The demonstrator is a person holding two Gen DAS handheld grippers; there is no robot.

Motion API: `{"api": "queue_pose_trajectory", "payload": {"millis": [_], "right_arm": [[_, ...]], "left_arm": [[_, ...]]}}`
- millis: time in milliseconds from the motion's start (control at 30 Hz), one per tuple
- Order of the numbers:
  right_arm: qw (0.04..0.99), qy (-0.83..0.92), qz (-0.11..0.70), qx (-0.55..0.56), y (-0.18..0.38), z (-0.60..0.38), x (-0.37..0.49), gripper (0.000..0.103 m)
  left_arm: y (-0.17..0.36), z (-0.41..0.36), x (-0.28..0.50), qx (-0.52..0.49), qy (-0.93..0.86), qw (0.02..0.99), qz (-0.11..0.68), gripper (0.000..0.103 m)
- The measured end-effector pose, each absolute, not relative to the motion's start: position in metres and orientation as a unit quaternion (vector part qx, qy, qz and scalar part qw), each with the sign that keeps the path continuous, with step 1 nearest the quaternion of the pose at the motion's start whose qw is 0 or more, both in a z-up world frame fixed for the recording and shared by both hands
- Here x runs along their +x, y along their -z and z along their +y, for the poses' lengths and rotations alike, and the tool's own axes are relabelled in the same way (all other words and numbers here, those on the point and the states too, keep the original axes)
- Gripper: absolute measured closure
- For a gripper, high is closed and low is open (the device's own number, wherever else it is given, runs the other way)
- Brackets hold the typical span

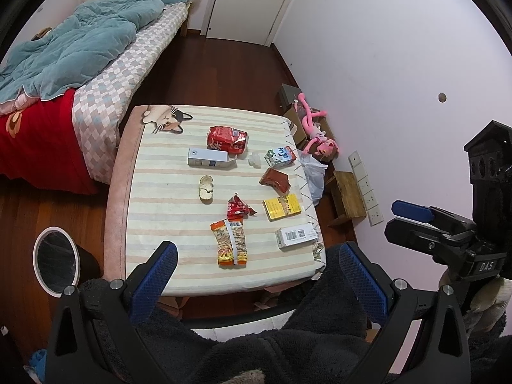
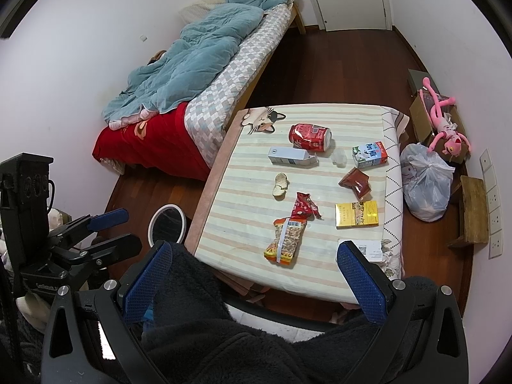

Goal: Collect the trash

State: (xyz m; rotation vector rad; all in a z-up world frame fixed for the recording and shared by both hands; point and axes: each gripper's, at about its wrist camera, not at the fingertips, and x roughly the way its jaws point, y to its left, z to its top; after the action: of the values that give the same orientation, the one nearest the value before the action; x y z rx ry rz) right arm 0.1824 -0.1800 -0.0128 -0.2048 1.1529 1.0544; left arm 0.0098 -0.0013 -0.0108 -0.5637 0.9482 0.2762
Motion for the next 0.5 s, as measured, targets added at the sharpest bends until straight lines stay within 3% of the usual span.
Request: {"api": "queue_pose_trajectory", "payload": {"millis": [300, 500], "right_arm": [[0.717, -0.444, 0.533, -0.068, 0.038, -0.181, 0.2, 0.0], [0.72, -0.335, 0.606, 0.024, 0.145, -0.189, 0.242, 0.0]], "left_arm": [[0.061, 0.021, 0.03, -0.202, -0.245, 0.829, 0.461, 0.0], [0.16, 0.045, 0.054, -0.207, -0.298, 0.775, 0.517, 0.0]]}}
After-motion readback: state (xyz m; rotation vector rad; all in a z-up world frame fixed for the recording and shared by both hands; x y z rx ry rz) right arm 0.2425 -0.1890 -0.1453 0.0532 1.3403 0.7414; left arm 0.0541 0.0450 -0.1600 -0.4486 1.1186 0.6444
